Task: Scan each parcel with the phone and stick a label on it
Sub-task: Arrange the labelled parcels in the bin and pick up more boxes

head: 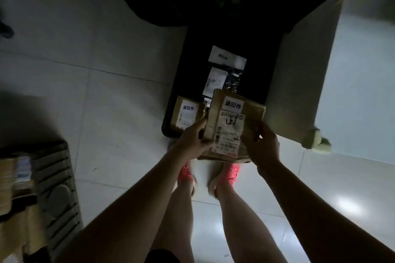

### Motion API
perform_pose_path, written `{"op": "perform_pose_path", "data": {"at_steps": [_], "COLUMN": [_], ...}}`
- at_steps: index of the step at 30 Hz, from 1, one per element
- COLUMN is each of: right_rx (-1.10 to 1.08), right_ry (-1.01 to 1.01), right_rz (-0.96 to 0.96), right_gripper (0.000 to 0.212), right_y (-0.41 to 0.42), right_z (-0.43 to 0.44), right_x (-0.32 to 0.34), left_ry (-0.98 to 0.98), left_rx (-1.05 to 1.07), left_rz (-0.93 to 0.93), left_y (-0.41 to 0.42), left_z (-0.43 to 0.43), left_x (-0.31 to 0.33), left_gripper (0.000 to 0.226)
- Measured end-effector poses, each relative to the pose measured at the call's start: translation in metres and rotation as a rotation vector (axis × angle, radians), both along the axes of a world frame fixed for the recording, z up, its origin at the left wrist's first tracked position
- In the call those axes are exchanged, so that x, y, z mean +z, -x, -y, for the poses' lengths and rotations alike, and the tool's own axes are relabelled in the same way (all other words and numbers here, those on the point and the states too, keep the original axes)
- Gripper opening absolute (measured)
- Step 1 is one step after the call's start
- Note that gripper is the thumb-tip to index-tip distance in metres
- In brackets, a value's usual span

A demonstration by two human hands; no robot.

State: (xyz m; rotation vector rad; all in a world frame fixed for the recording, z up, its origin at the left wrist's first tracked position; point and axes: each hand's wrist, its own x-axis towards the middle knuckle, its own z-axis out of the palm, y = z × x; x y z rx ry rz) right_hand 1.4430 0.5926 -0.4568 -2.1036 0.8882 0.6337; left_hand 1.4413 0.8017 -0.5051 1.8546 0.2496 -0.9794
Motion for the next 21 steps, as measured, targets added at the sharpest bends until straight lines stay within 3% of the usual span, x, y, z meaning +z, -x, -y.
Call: {"op": "perform_pose_path", "data": {"at_steps": [7, 12, 16, 21], "right_rx": [0.037, 0.091, 0.123, 0.307], "right_ry": [0.034, 0.018, 0.018, 0.031], "right_rz": [-0.032, -0.114, -0.196, -0.167], "right_gripper": [0.057, 0.062, 0.072, 0.076], "right_y": [-0.016, -0.018, -0.008, -0.008], "right_z": [0.004, 0.012, 0.025, 0.013], "right_x": [-0.121, -0.168, -0.157, -0.078], "left_ry": [-0.121, -0.269, -0.375, -0.558], "left_rx": [-0.078, -0.055, -0.109, -0.353], "left_rz": [0.085, 0.148, 0.225, 0.357], "left_y": [-0.025, -0.024, -0.024, -0.046], "left_z": [0.006, 0.017, 0.024, 0.010], "left_x": [-0.109, -0.137, -0.113, -0.024], "left_gripper": [0.069, 0.067, 0.075, 0.069]}}
